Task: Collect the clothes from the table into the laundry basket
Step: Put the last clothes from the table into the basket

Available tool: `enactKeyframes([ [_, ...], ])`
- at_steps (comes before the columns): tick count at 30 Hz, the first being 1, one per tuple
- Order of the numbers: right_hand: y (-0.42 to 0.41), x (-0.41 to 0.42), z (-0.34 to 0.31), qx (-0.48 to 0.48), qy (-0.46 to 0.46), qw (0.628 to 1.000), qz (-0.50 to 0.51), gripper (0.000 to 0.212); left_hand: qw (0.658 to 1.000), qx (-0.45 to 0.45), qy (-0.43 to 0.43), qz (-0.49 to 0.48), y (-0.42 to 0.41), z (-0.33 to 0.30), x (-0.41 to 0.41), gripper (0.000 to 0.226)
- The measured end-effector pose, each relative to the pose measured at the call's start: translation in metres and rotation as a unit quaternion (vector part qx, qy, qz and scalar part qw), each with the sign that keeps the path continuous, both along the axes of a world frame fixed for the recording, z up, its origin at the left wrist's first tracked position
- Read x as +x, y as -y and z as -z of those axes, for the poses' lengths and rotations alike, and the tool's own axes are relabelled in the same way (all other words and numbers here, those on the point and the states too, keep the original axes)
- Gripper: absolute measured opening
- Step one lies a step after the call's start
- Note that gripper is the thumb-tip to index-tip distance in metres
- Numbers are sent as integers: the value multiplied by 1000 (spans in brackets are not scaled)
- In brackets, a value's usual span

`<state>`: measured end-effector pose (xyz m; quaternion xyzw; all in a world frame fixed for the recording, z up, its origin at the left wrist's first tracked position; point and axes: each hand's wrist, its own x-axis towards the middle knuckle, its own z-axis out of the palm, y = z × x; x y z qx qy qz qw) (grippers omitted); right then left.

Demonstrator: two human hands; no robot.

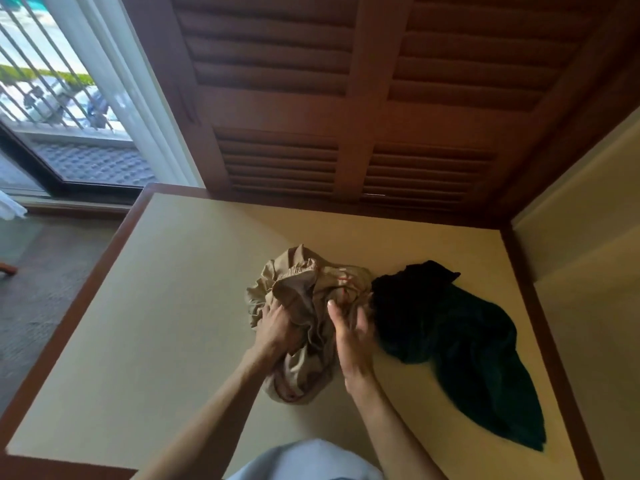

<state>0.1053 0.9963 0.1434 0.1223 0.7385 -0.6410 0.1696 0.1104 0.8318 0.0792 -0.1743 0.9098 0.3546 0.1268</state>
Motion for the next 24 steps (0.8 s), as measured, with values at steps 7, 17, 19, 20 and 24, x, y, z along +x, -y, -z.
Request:
enactKeyframes([
  [7,60,24,3,322,-252,900,-152,104,894,438,80,-54,67,-41,17,49],
  [17,68,8,66,549,-356,672,-347,84,935,140,309,99,69,-109,25,38],
  [19,72,12,76,549,-367,657,-364,73,969,114,178,131,50,-140,20,21],
  [20,76,15,81,544,-360,656,-381,72,984,94,77,131,34,-148,16,20],
  [24,79,22,93,540,-313,662,-416,87,974,-127,-103,155,-23,-117,-25,64],
])
